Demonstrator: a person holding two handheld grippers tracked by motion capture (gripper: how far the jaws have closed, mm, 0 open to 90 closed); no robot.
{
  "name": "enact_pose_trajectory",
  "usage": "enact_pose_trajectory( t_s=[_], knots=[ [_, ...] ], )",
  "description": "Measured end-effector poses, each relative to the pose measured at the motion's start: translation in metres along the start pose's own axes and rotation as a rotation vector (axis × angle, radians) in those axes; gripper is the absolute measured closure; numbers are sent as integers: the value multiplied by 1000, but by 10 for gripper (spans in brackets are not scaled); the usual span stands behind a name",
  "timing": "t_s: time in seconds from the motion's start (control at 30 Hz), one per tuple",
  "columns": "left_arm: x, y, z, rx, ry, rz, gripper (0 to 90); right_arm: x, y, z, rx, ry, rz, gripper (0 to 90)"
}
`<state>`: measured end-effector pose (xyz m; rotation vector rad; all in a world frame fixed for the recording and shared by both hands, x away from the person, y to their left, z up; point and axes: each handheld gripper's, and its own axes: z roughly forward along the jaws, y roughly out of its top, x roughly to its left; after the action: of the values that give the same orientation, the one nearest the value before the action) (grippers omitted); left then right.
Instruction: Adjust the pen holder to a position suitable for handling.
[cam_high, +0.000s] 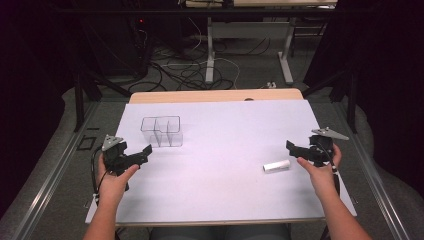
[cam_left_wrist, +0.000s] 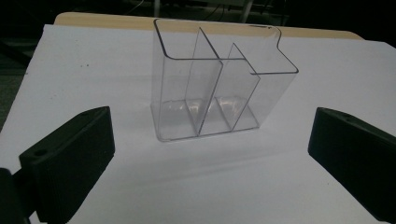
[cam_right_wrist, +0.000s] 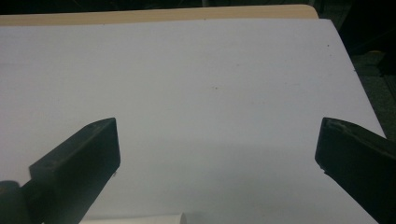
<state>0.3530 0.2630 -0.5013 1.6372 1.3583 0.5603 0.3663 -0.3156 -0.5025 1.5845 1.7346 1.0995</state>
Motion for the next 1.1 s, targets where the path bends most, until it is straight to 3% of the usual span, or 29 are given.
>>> enact_pose_trajectory(
  t_s=[0.47,0.63,0.87,1.1],
  knots=[
    [5,6,-3,-28,16,-31,28,-4,-1,3,8,-4,3,0],
    [6,19,-2,-37,40,-27,50,-3,-2,5,20,-1,9,0],
    [3,40,6,-28,80,33,165,0,-2,8,24,4,-3,14],
    [3,61,15,-26,91,28,237,0,-4,8,31,5,11,33]
  ],
)
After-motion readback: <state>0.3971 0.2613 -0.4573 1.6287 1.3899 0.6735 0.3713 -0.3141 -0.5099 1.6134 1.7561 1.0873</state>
